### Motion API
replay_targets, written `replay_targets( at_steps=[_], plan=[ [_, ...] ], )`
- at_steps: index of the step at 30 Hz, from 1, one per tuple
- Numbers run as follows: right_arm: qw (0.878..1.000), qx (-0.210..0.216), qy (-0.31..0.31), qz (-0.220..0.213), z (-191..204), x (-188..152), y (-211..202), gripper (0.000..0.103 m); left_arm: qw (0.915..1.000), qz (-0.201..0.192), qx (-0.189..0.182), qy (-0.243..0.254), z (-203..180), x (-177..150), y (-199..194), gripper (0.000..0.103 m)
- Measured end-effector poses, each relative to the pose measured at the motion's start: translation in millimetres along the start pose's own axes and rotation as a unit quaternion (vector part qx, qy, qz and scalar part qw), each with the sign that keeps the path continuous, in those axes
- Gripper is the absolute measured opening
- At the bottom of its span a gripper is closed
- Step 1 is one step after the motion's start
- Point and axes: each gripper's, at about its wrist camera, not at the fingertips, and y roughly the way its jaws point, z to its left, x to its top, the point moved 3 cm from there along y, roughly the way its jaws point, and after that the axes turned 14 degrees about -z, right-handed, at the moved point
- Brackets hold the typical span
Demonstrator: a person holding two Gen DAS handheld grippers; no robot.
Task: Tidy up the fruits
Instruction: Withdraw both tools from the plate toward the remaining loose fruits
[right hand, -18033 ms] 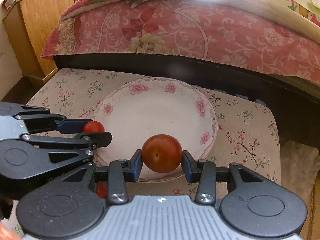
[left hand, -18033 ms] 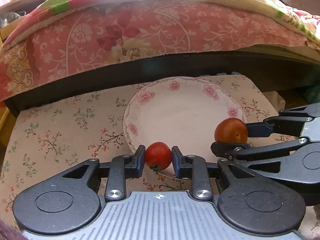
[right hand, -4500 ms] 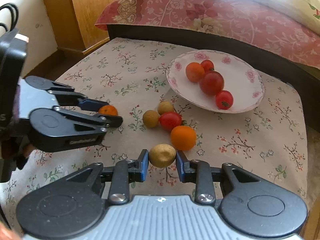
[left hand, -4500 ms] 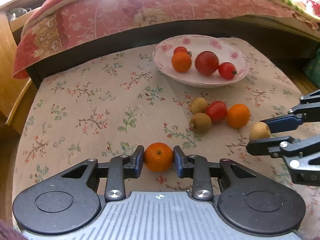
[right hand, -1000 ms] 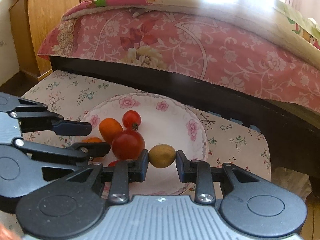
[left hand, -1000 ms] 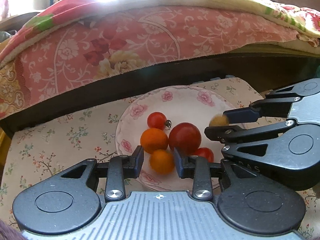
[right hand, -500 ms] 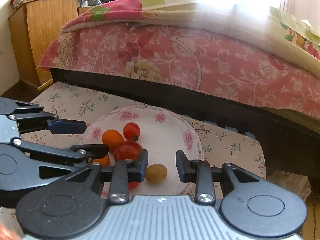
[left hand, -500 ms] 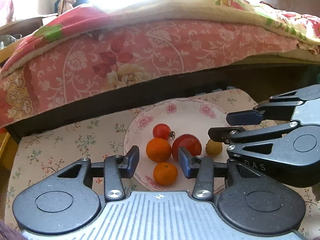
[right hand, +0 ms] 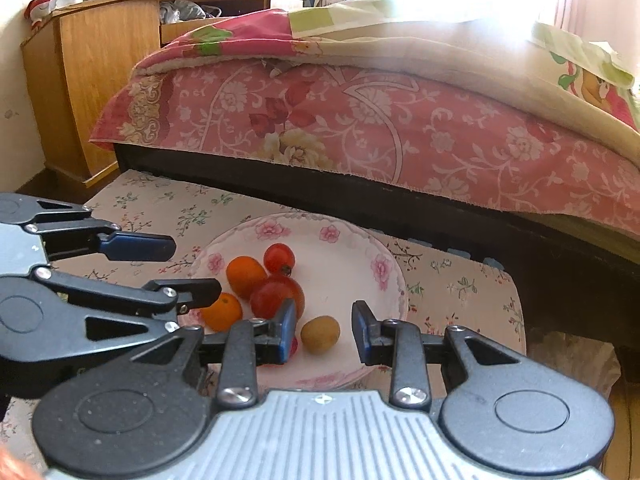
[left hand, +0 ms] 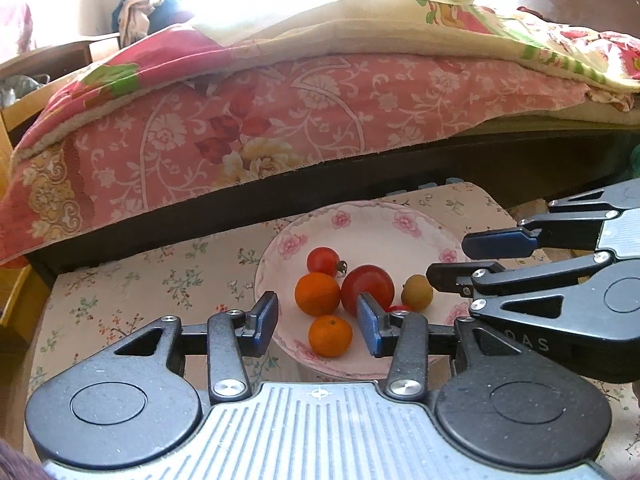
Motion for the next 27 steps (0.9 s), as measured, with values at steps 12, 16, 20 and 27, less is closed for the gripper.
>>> replay_targets(
  at_steps=[12, 16, 20, 27],
  plan=[
    [1.000, 0.008, 0.007, 0.004, 9.0, -8.6, -24.6, 0.034, 1.0000, 0.000, -0.005, -0.001, -3.8, -3.4, -21.4, 0.052],
    [1.000, 0.009, 0.008, 0.007, 11.5, -11.5, -29.4, 0.034, 1.0000, 0.004, -0.005, 0.000, -5.2, -6.2, -27.3, 0.052],
    [1.000, 0.011, 0.010, 0.011, 14.1, -15.5, -33.2, 0.034, 0.9999, 0.008, -0.006, 0.003, -6.6, -9.4, -32.5, 0.051],
    [0.999, 0.016, 0.025, 0.020, 16.5, -21.8, -39.8, 0.034, 0.9998, 0.017, -0.006, 0.006, -9.1, -14.4, -41.1, 0.051]
  ],
)
